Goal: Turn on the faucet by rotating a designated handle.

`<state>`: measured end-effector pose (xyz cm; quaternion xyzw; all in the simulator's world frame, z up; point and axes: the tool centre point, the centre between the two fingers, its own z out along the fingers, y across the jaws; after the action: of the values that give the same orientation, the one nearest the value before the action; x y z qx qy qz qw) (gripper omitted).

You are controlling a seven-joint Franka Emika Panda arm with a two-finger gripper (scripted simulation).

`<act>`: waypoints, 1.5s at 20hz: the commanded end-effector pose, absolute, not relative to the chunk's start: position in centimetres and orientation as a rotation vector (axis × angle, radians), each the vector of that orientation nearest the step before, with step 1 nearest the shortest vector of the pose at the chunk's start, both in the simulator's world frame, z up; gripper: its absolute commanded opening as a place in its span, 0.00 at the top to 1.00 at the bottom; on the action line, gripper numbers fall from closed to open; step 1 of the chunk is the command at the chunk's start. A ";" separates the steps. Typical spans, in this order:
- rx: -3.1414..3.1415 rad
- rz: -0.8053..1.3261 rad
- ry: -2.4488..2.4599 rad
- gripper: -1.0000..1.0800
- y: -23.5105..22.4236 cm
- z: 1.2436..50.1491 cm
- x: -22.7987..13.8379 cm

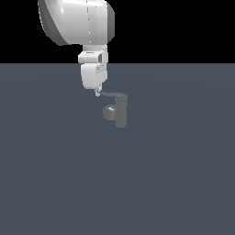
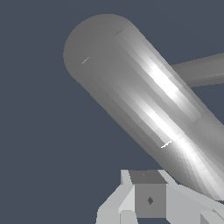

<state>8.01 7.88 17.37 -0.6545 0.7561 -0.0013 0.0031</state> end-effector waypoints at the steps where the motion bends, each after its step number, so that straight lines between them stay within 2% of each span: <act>1: -2.047 -0.003 2.382 1.00 7.1 17.3 7.2; 20: -2.052 0.000 2.378 1.00 4.9 17.3 2.0; 22: -2.059 -0.003 2.365 1.00 5.6 17.5 2.4; 30: -2.056 -0.001 2.371 1.00 1.7 17.4 1.0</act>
<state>1.22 4.06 17.43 -0.6651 0.7468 0.0011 0.0038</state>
